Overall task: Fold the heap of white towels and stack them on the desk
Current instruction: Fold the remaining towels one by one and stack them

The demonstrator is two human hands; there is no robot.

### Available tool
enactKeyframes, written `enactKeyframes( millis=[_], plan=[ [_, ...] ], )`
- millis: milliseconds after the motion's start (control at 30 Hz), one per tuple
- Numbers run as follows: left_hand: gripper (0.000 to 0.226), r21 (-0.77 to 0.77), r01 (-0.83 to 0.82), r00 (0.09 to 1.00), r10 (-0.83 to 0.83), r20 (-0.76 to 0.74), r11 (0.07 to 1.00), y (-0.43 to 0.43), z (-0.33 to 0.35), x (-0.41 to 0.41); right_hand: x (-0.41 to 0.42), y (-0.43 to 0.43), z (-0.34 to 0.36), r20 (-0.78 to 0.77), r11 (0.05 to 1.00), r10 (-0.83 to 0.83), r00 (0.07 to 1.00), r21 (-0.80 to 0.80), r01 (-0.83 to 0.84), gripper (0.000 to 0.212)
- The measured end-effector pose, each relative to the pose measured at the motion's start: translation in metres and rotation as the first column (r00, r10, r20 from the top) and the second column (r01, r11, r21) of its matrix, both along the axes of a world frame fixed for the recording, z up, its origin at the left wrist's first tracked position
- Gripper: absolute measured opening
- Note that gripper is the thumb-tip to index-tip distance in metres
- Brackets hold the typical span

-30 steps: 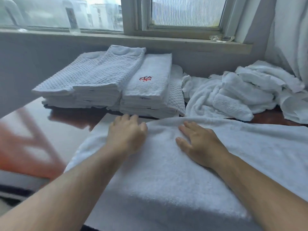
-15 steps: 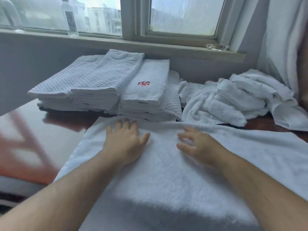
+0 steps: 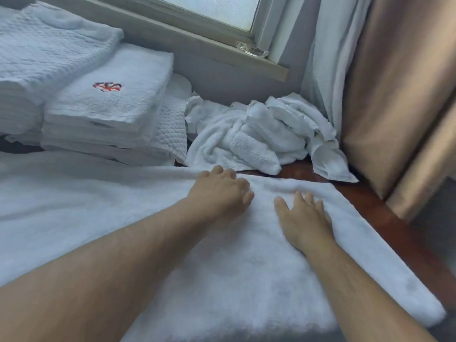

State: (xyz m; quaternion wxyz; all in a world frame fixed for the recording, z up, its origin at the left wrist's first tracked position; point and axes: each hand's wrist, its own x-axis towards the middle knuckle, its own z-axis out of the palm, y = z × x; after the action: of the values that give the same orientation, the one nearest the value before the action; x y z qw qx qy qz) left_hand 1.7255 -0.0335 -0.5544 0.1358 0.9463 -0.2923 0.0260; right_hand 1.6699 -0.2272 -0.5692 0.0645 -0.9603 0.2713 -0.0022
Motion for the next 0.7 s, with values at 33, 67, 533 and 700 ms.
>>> enactKeyframes(
  millis=[33, 67, 533, 700],
  plan=[
    [0.044, -0.001, 0.009, 1.000, -0.009, 0.024, 1.000, -0.004, -0.005, 0.003, 0.002, -0.002, -0.002, 0.002, 1.000, -0.002, 1.000, 0.012, 0.002, 0.084],
    [0.047, 0.004, 0.020, 0.999, -0.020, 0.034, 1.000, -0.006, -0.010, 0.006, 0.005, -0.004, -0.003, 0.010, 1.000, -0.004, 1.000, 0.025, 0.004, 0.083],
    [0.044, -0.274, 0.008, 1.000, -0.010, -0.009, 0.962, 0.000, -0.021, 0.025, 0.065, -0.037, 0.043, 0.388, 0.954, -0.263, 0.883, -0.031, 0.298, 0.039],
    [0.034, -0.282, -0.054, 0.998, 0.062, 0.021, 0.958, 0.000, -0.017, 0.026, 0.109, -0.044, 0.048, 0.002, 0.978, -0.204, 0.979, 0.042, 0.203, 0.057]
  ],
)
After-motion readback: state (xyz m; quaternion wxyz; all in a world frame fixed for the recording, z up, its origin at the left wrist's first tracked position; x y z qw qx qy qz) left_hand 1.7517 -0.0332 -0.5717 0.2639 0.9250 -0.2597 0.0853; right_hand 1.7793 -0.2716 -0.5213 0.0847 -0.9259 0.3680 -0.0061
